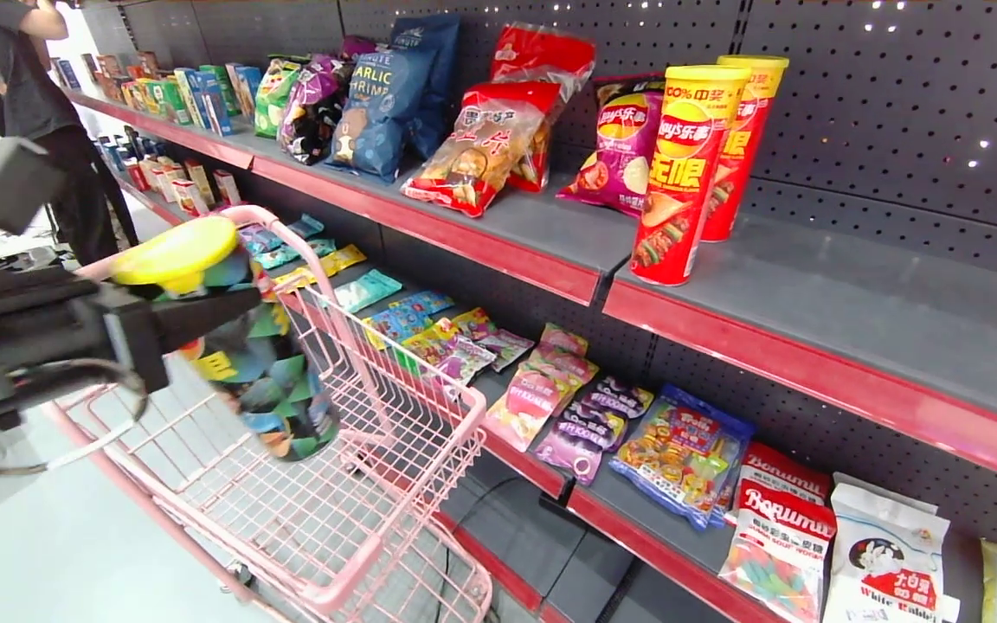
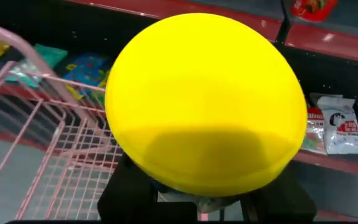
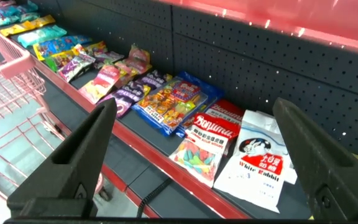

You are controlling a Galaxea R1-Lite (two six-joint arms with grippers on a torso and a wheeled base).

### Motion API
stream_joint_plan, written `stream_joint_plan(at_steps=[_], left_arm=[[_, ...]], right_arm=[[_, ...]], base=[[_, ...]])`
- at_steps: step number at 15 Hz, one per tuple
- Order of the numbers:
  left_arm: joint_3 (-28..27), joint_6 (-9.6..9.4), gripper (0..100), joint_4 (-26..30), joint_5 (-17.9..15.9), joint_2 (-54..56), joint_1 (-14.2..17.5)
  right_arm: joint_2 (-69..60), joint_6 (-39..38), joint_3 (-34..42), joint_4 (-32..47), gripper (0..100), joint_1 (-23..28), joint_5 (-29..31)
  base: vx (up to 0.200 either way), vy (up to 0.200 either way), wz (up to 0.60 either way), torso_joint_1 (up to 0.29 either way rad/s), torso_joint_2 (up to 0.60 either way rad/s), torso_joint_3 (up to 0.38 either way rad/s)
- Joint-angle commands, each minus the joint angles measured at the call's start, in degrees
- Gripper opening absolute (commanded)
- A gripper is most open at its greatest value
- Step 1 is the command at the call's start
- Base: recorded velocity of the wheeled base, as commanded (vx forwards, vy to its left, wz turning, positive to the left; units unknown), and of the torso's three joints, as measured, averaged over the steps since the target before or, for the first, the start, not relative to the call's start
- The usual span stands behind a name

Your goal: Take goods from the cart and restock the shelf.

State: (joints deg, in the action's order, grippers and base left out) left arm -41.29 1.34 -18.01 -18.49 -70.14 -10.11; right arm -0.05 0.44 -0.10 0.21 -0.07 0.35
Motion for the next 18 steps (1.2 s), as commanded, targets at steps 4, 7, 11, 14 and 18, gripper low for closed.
stream_joint_plan(at_steps=[4, 7, 11, 14, 18], left_arm=[[7.6, -1.78, 0, 12.7, 15.6, 28.2, 2.3], [10.9, -3.45, 0, 14.1, 16.6, 32.6, 2.3], [14.0, -3.8, 0, 14.1, 11.0, 37.4, 2.1], [15.4, -3.8, 0, 14.1, 8.9, 38.3, 2.2], [15.4, -3.89, 0, 14.1, 17.0, 37.6, 2.4]], right_arm=[[0.0, -0.1, 0.0, 0.0, 100, 0.0, 0.1], [0.0, -0.2, 0.0, 0.0, 100, 0.0, 0.1], [0.0, -0.2, 0.0, 0.0, 100, 0.0, 0.0], [0.0, -0.2, 0.0, 0.0, 100, 0.0, 0.1], [0.0, -0.2, 0.0, 0.0, 100, 0.0, 0.1]], base=[[0.0, 0.0, 0.0, 0.172, -0.48, -0.29], [0.0, 0.0, 0.0, 0.227, -0.57, -0.352], [0.0, 0.0, 0.0, 0.216, -0.52, -0.315], [0.0, 0.0, -0.4, 0.097, -0.24, -0.137], [0.0, 0.0, -0.6, 0.014, -0.01, -0.01]])
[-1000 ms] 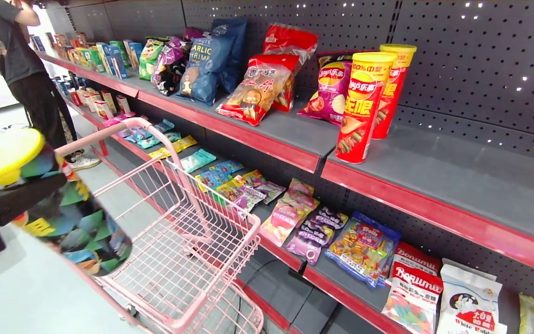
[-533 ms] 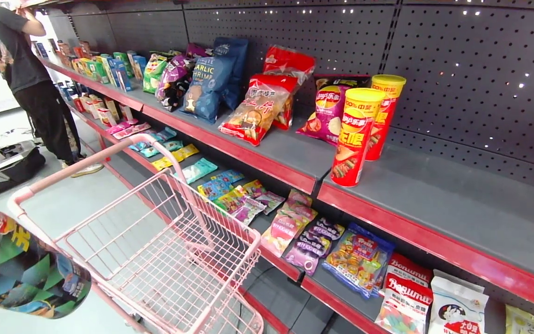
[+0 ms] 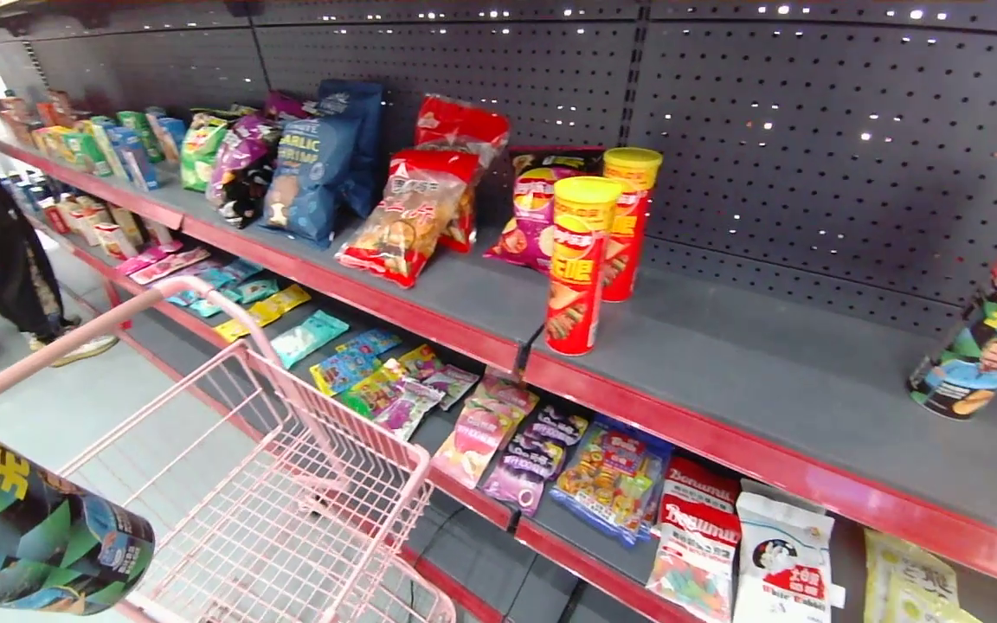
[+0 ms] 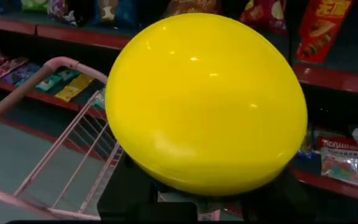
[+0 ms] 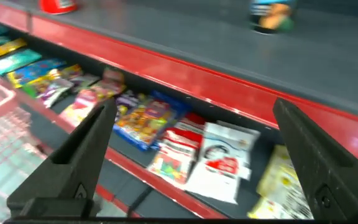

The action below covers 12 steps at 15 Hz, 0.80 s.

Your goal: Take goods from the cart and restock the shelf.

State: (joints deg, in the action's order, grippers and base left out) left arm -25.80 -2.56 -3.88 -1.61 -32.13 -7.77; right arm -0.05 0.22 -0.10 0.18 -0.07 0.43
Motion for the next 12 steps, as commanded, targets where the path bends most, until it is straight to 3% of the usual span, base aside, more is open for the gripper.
stream_joint_plan(at_steps=[1, 3, 8, 10, 12], left_arm=[[-0.1, -0.08, 0, -0.1, 0.1, -0.3, 0.0], [-0.3, -0.52, 0, 0.0, 0.0, 0.1, -0.1], [-1.3, -5.0, 0, 0.3, 1.6, 0.0, 0.0], [-2.2, -6.23, 0, 1.2, 1.8, 0.2, 0.0], [-2.2, -6.76, 0, 1.6, 1.8, 0.5, 0.0]], right_arm=[[0.0, 0.0, 0.0, 0.0, 100, 0.0, 0.0], [0.0, 0.0, 0.0, 0.0, 100, 0.0, 0.0], [0.0, 0.0, 0.0, 0.0, 100, 0.0, 0.0], [0.0, 0.0, 0.0, 0.0, 100, 0.0, 0.0], [0.0, 0.1, 0.0, 0.0, 100, 0.0, -0.1]], base=[[0.0, 0.0, -0.6, 0.012, 0.0, 0.002], [0.0, 0.0, -0.6, 0.002, 0.0, 0.005], [0.0, 0.0, -0.6, 0.003, 0.01, 0.0], [0.0, 0.0, 0.0, 0.0, 0.0, 0.0], [0.2, 0.0, 0.0, -0.002, 0.0, 0.0]])
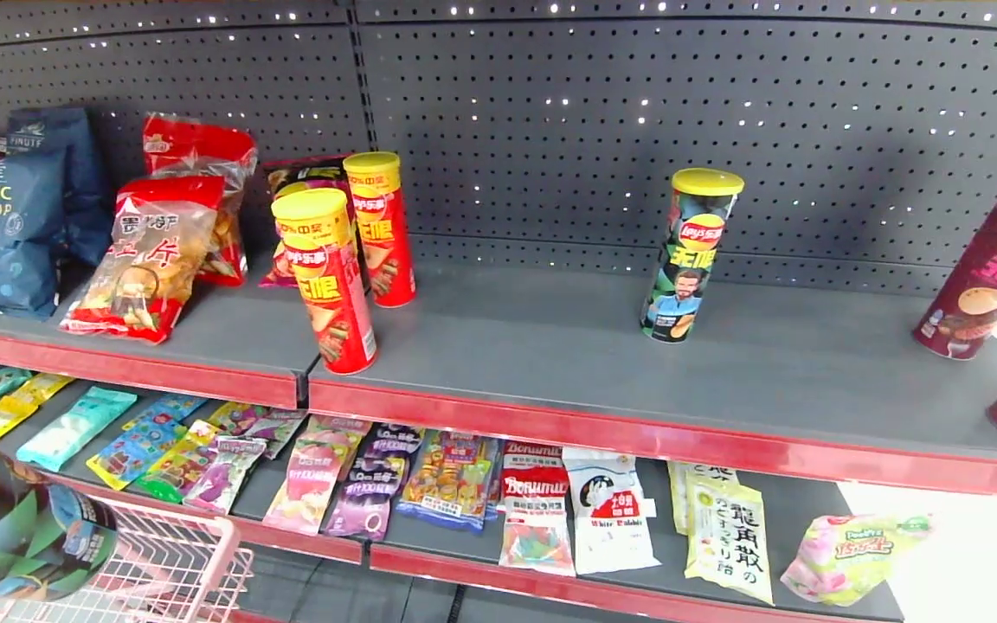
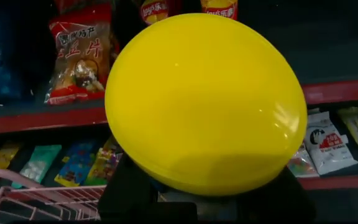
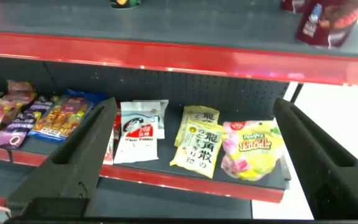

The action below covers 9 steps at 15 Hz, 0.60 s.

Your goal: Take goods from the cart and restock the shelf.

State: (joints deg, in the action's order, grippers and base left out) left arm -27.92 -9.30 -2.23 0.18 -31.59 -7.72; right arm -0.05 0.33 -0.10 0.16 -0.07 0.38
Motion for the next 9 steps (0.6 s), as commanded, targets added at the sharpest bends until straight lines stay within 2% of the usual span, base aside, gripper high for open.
stream_joint_plan(at_steps=[1, 4, 6, 9], left_arm=[[0.0, -0.28, 0, 0.0, 0.0, 0.2, 0.0], [-0.1, -0.45, 0, 0.2, -0.1, 0.7, 0.0], [0.2, -1.42, 0, 0.6, -0.6, 2.5, -0.1], [0.7, -1.42, 0, 6.3, -2.1, 8.0, -0.4]], right_arm=[[0.0, 0.0, 0.0, 0.0, 100, 0.0, 0.0], [0.0, 0.2, 0.0, 0.0, 100, 0.0, -0.2], [0.0, 0.3, 0.0, 0.0, 100, 0.0, -0.2], [0.0, 0.4, 0.0, 0.0, 100, -0.1, -0.4]], base=[[0.2, 0.0, 0.0, -0.012, -0.01, 0.007], [0.2, 0.0, 0.0, 0.009, 0.0, 0.004], [0.0, 0.0, 0.0, 0.0, 0.0, 0.0], [0.0, 0.0, 0.0, 0.0, 0.0, 0.0]])
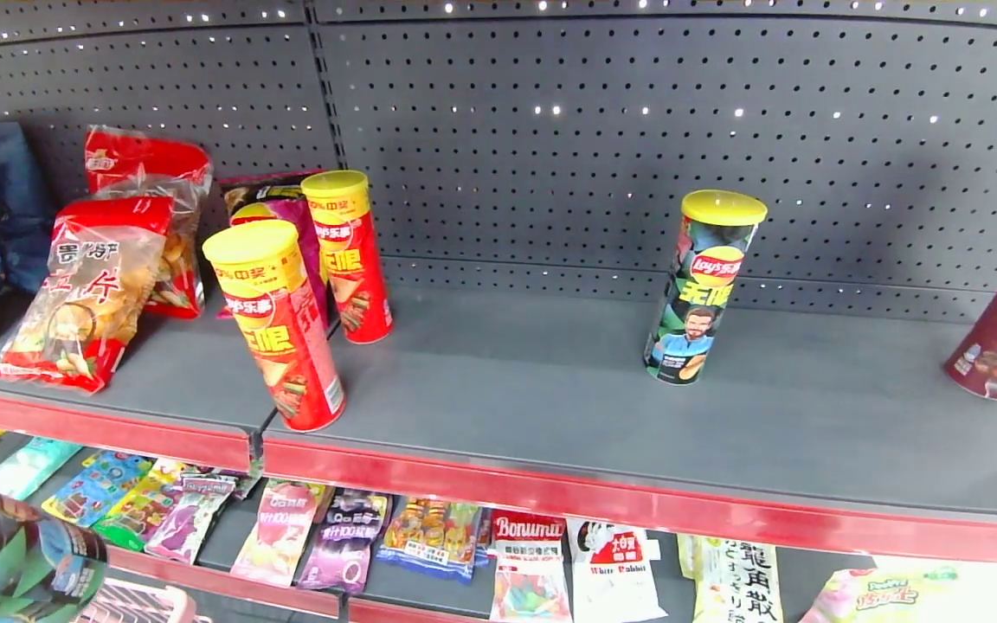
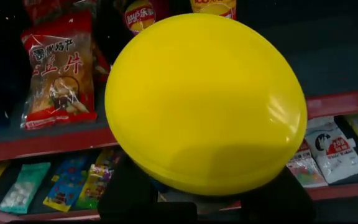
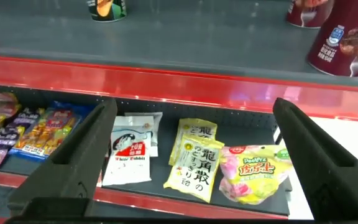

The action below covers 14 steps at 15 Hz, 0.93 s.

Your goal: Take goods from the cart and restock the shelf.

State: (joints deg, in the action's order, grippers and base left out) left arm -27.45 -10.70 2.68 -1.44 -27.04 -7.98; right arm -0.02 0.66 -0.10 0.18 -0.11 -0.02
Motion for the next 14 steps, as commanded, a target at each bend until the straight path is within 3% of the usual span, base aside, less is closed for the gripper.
stream_joint_plan(at_steps=[1, 2, 3, 5, 7, 10, 14], left_arm=[[0.7, 0.42, 0, 2.9, -2.2, 5.9, -0.1], [1.0, 1.04, 0, 3.8, -4.4, 7.5, -0.2], [1.2, 2.09, 0, 4.8, -7.4, 8.8, -0.2], [1.7, 3.06, 0, 5.2, -8.7, 8.6, -0.2], [2.1, 3.06, 0, 5.0, -8.7, 7.4, -0.2], [1.8, 3.14, 0, 4.9, -8.6, 7.2, -0.2], [1.8, 3.23, 0, 5.0, -8.8, 7.2, -0.2]], right_arm=[[0.0, 0.1, 0.0, 0.0, 100, -0.1, -1.0], [0.9, 0.3, -2.5, -0.2, 100, -0.2, -4.9], [11.5, -0.2, -12.6, 0.1, 100, -0.1, -7.0], [26.6, -1.8, -25.8, -0.1, 100, -1.7, -9.1], [33.8, 5.9, -26.4, -0.4, 100, -5.1, -14.1], [49.8, 8.0, -30.2, -6.1, 100, -7.7, -13.7], [69.4, 7.6, -31.5, -25.3, 100, -8.8, -9.8]], base=[[0.0, 0.0, 0.0, 0.0, 0.0, 0.0], [0.0, 0.0, 0.0, 0.0, 0.0, 0.0], [0.0, 0.0, 0.0, 0.0, 0.0, 0.0], [0.0, 0.0, 0.0, 0.0, 0.0, 0.0], [0.0, 0.0, 0.0, 0.0, 0.0, 0.0], [0.0, 0.0, 0.0, 0.0, 0.0, 0.0], [0.0, 0.0, 0.0, 0.0, 0.0, 0.0]])
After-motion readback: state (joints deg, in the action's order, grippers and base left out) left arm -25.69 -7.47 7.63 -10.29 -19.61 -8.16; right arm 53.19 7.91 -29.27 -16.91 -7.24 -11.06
